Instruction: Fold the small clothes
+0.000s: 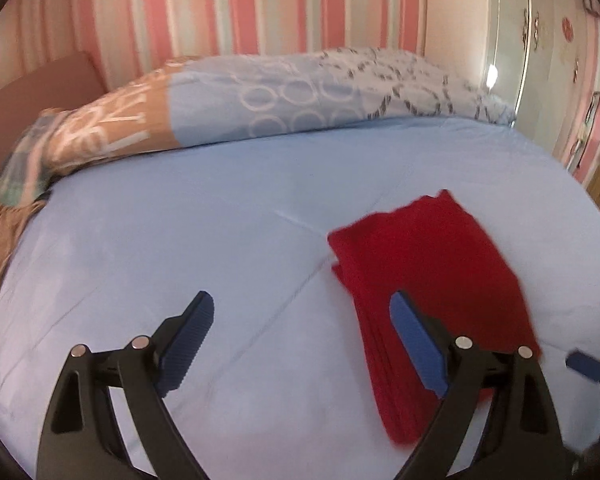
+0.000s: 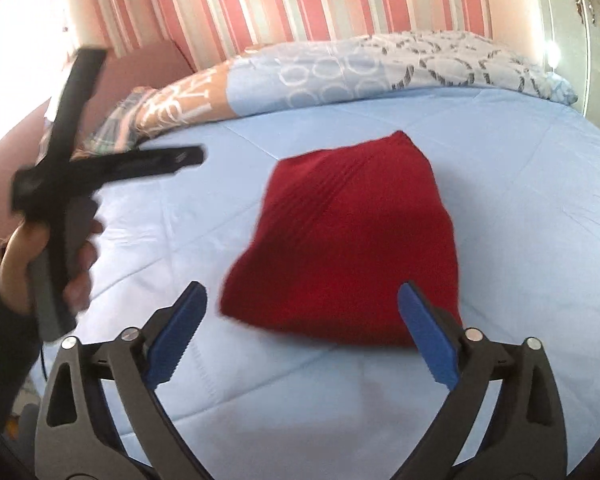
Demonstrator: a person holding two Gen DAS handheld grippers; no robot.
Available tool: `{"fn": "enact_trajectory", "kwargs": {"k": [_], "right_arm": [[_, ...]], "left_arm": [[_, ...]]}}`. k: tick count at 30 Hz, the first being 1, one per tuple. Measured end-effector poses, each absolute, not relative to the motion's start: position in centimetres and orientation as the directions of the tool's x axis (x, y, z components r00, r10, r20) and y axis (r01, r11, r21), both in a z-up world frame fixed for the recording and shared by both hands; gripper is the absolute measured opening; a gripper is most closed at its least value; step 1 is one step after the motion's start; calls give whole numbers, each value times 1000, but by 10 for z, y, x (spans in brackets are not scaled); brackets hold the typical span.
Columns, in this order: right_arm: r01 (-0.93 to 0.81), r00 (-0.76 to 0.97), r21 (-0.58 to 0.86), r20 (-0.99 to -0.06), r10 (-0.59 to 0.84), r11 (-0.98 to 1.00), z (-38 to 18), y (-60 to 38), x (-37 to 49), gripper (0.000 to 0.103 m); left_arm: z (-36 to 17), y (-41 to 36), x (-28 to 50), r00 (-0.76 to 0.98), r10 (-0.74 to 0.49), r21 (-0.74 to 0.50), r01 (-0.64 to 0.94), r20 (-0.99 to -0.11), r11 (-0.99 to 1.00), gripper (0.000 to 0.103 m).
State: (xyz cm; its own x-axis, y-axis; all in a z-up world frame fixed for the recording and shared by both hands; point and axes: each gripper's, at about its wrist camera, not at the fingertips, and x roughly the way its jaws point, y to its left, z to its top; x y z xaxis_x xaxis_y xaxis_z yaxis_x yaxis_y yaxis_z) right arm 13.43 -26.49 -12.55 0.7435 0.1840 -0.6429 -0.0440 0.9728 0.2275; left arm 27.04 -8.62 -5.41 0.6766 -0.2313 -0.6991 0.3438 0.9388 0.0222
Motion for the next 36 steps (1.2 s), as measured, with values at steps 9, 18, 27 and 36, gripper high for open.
{"fn": "enact_trajectory", "kwargs": {"k": [9,18,27,36], "right_arm": [[-40,751,232,-635,182,972,-114,-241,52,100],[-28,783,182,-608,135,983,-109,-212,17,100],[59,810,161,-584,47,985,-90,-206,-5,100],[105,820,145,-572,-3,984,-77,-203,-22,100]], "left_arm": [[-32,-20,125,728,-140,5,193,-672,981,99],[-46,-11,51,766,-43,85,128,-642,988,99],[-32,-18,26,796,-71,53,129,-601,990,100],[-11,-18,11,830,-66,81,132,-554,988,101]]}}
